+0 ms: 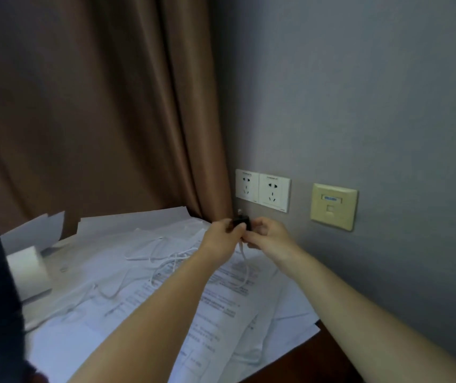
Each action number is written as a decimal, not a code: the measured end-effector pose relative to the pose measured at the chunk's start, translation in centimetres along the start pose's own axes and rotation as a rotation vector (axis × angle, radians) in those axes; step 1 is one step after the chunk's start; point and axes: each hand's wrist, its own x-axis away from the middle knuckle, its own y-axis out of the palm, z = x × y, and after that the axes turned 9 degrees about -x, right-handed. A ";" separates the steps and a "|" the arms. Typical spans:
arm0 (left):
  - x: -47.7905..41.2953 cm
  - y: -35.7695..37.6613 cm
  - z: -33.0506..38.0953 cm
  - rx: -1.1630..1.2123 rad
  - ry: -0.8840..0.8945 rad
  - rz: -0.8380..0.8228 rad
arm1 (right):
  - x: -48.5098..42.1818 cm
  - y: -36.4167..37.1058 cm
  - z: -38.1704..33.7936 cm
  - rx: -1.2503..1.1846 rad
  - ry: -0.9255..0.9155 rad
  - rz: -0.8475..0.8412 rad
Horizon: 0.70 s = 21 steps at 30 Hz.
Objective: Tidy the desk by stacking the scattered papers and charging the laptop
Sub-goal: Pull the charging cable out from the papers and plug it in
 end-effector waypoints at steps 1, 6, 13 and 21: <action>-0.5 0.3 0.0 0.015 -0.008 0.027 | -0.2 -0.1 0.1 -0.024 -0.011 0.012; -2.4 1.9 0.4 0.005 0.000 0.098 | -1.2 -0.7 1.4 -0.004 -0.082 0.105; -5.5 2.8 1.4 -0.180 0.108 0.106 | -2.5 -1.2 5.9 0.080 -0.048 0.352; -9.2 4.0 3.7 -0.237 0.058 0.194 | -3.1 -1.7 6.3 0.107 -0.008 0.398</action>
